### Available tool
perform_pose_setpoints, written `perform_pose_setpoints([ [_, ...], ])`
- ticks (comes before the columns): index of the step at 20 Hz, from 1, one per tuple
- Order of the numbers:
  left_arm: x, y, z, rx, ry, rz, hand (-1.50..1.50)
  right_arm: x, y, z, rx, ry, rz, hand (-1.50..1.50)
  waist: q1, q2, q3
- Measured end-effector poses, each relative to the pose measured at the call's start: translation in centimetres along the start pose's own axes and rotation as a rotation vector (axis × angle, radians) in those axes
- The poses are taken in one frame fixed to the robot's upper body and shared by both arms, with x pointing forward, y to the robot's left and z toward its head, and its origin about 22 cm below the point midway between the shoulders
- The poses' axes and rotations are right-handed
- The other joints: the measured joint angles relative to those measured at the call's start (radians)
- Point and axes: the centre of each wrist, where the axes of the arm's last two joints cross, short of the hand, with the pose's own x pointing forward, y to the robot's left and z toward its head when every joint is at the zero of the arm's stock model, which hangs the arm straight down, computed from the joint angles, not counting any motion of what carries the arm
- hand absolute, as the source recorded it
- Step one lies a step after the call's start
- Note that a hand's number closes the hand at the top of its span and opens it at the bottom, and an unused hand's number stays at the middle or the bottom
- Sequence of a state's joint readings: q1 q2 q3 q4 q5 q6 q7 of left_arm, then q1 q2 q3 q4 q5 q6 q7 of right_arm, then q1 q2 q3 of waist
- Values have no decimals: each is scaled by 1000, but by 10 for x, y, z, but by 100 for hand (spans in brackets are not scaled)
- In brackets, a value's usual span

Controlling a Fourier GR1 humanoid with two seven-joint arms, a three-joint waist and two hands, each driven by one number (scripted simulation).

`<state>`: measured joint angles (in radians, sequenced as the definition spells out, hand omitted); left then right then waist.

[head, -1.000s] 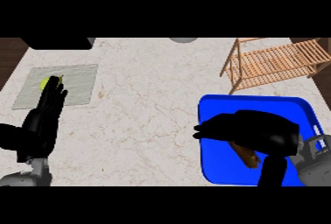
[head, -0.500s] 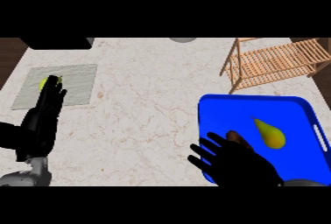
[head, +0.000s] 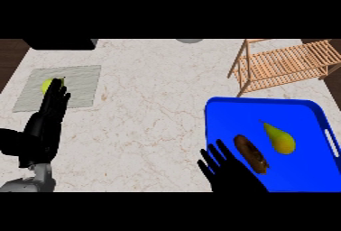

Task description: Pick the sweet potato from the tray and place it in the tiered shelf

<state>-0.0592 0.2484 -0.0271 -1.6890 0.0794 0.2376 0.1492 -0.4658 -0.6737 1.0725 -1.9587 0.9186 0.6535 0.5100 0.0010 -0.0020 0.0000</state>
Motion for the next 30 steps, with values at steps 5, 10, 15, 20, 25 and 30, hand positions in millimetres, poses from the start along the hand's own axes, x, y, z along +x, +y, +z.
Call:
perform_pose_setpoints([
  [5,-3,2,-1,0,-1,-4,0,-6,13,-9,21,91,74,-150,1,1,0],
  [10,6,-1,-2,1,-2,5,0,-21,28,-21,16,95,61,-150,1,2,0],
  [15,2,4,-3,-1,-4,-4,0,-34,44,-29,26,101,54,-150,1,2,0],
  [20,2,0,-3,1,-3,1,0,-43,58,-35,28,109,61,-150,1,2,0],
  [25,2,-1,-9,5,-6,0,0,-52,69,-43,23,96,47,-150,1,2,0],
  [30,6,-1,-5,-2,-5,-2,0,-58,85,-55,17,73,36,-150,2,2,0],
])
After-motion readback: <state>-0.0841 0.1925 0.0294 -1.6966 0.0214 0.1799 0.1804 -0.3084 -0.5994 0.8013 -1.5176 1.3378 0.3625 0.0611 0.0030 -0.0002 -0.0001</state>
